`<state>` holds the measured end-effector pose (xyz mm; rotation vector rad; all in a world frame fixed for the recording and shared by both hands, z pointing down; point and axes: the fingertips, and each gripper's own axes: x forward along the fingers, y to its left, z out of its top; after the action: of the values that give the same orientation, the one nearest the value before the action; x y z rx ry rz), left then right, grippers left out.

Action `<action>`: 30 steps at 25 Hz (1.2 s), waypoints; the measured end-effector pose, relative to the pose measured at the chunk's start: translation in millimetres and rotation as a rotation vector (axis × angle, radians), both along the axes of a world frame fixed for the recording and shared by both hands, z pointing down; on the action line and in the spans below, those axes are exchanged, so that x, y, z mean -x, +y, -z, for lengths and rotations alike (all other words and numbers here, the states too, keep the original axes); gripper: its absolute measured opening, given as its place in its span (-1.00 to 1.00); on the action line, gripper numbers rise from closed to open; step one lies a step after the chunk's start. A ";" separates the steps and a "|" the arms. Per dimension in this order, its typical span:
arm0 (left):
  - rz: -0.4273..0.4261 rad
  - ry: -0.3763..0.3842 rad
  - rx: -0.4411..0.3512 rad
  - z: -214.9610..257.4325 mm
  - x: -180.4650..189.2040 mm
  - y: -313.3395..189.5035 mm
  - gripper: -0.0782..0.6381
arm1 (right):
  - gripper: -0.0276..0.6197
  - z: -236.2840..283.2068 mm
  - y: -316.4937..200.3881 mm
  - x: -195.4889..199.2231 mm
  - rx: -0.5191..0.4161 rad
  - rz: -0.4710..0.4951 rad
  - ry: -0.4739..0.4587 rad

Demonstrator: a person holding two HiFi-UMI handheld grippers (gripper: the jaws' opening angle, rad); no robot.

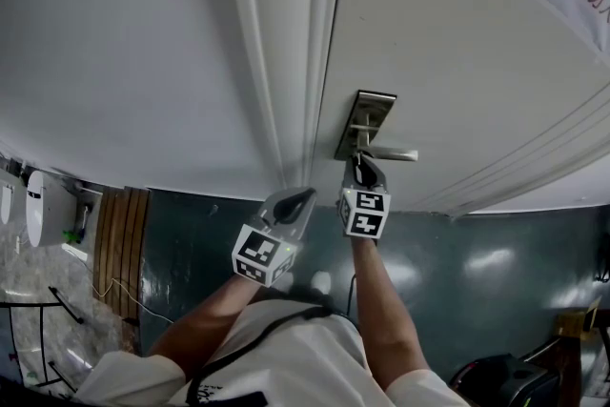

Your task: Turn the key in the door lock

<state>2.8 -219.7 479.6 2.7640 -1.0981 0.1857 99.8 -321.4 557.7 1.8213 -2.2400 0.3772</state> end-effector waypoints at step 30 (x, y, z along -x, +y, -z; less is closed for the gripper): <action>0.006 0.008 -0.004 2.5 3.1 4.4 -0.77 | -0.77 1.7 -1.0 3.6 -0.037 0.066 0.464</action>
<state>-0.3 -215.3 477.0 2.7621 -1.1065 0.1709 96.2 -322.4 556.0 1.6387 -1.9828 -0.0945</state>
